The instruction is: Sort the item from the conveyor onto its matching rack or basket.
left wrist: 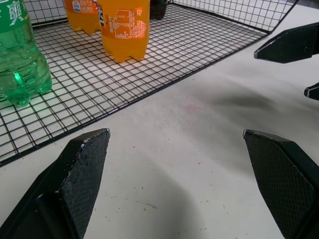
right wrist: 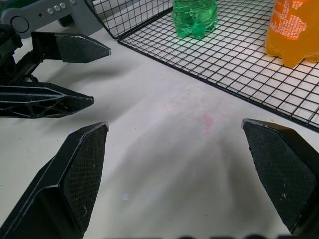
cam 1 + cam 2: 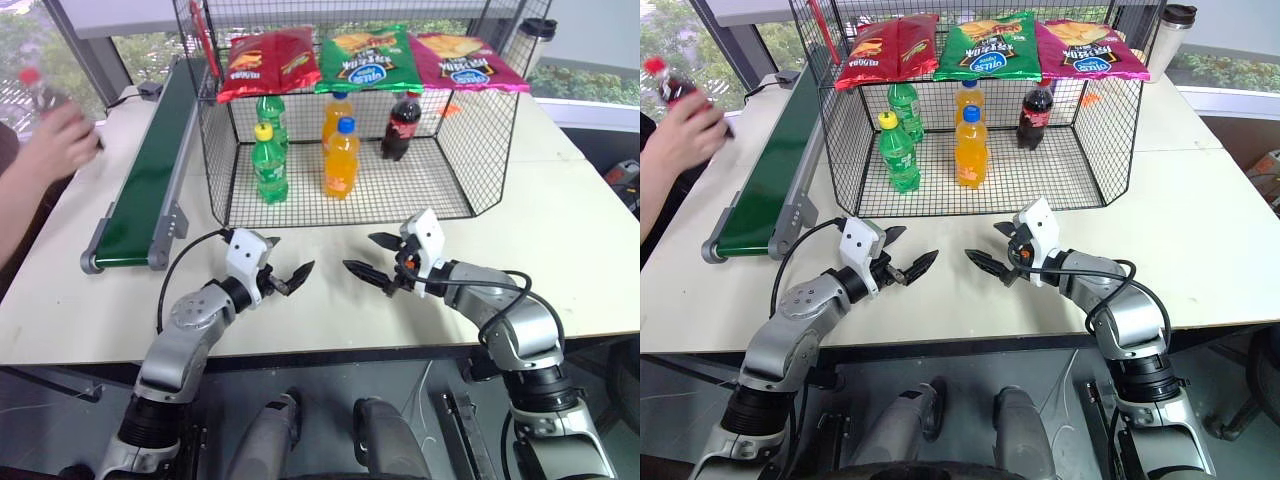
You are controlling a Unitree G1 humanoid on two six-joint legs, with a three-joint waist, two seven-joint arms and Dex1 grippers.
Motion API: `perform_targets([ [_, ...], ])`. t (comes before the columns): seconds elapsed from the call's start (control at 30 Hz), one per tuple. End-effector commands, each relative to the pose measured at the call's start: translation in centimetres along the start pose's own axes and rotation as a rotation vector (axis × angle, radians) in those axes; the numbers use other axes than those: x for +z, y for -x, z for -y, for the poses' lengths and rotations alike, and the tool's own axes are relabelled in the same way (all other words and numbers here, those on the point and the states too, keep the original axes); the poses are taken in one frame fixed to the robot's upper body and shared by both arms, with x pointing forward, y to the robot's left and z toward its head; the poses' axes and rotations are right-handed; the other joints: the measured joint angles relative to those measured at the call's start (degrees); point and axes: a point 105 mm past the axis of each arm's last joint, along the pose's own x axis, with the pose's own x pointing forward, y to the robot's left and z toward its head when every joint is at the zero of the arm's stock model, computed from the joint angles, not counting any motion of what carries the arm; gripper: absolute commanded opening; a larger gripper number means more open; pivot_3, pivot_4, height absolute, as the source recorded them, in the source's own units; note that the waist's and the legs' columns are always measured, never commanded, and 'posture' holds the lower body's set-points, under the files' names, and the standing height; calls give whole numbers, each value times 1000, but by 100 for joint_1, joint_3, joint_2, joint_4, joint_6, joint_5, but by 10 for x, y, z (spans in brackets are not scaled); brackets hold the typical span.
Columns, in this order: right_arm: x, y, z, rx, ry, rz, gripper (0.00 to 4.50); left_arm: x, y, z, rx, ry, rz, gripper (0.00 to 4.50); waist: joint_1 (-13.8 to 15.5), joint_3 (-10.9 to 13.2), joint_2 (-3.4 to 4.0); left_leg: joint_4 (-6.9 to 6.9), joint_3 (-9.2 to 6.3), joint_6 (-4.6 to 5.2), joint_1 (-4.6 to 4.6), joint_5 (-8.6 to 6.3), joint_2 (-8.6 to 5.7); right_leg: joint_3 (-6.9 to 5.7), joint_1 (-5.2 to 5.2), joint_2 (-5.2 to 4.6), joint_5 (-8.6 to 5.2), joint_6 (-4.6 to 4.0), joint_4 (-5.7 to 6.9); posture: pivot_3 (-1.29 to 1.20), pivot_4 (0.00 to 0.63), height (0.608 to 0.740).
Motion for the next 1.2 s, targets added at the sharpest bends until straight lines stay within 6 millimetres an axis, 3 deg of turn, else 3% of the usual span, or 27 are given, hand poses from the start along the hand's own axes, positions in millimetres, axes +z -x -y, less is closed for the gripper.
perform_targets([
  [0.03, 16, 0, -4, 17, 39, 50, 4437, 13, 0, 1, -2, -31, 43, 4500, 0, 0, 0, 0, 0, 0, 0, 0, 0, 0, 0, 0, 0, 0, 0, 0, 150, 738],
  [0.57, 24, -2, -10, 74, 48, 65, 4437, 23, 5, -14, 57, -82, 75, 4500, -1, 0, 0, -1, 0, 0, 0, 0, 0, 0, 0, 0, 0, 0, 0, 0, 150, 738],
  [0.77, 49, 4, -25, 178, 94, 110, 4437, 75, 42, -27, 105, -82, 196, 4500, -30, 0, 0, -6, -2, 0, -3, 0, 2, 0, -8, 1, -1, 0, 0, 0, 150, 738],
  [0.9, 67, 7, -32, 220, 126, 159, 4437, 97, 70, -52, 217, -75, 222, 4500, -17, 0, 0, -8, -5, -1, -2, 0, 3, -2, -7, 1, -4, 5, 0, 0, 150, 738],
  [1.0, 80, 6, -39, 253, 148, 189, 4437, 98, 94, -81, 354, -53, 213, 4500, -12, 0, 0, -7, -4, -1, -1, 0, 2, -2, -5, 1, -3, 4, 0, 0, 150, 738],
  [1.1, 91, 2, -48, 289, 170, 220, 4437, 84, 123, -118, 561, -38, 196, 4500, -19, 0, 0, -7, -3, -1, -1, 0, 2, -2, -6, 1, -2, 1, 0, 0, 150, 738],
  [1.2, 98, -3, -49, 283, 183, 249, 4437, 69, 135, -134, 656, -21, 175, 4500, -9, -1, -1, -10, -3, -1, 1, 0, 3, -1, -6, 0, -1, -2, -1, 0, 150, 738],
])
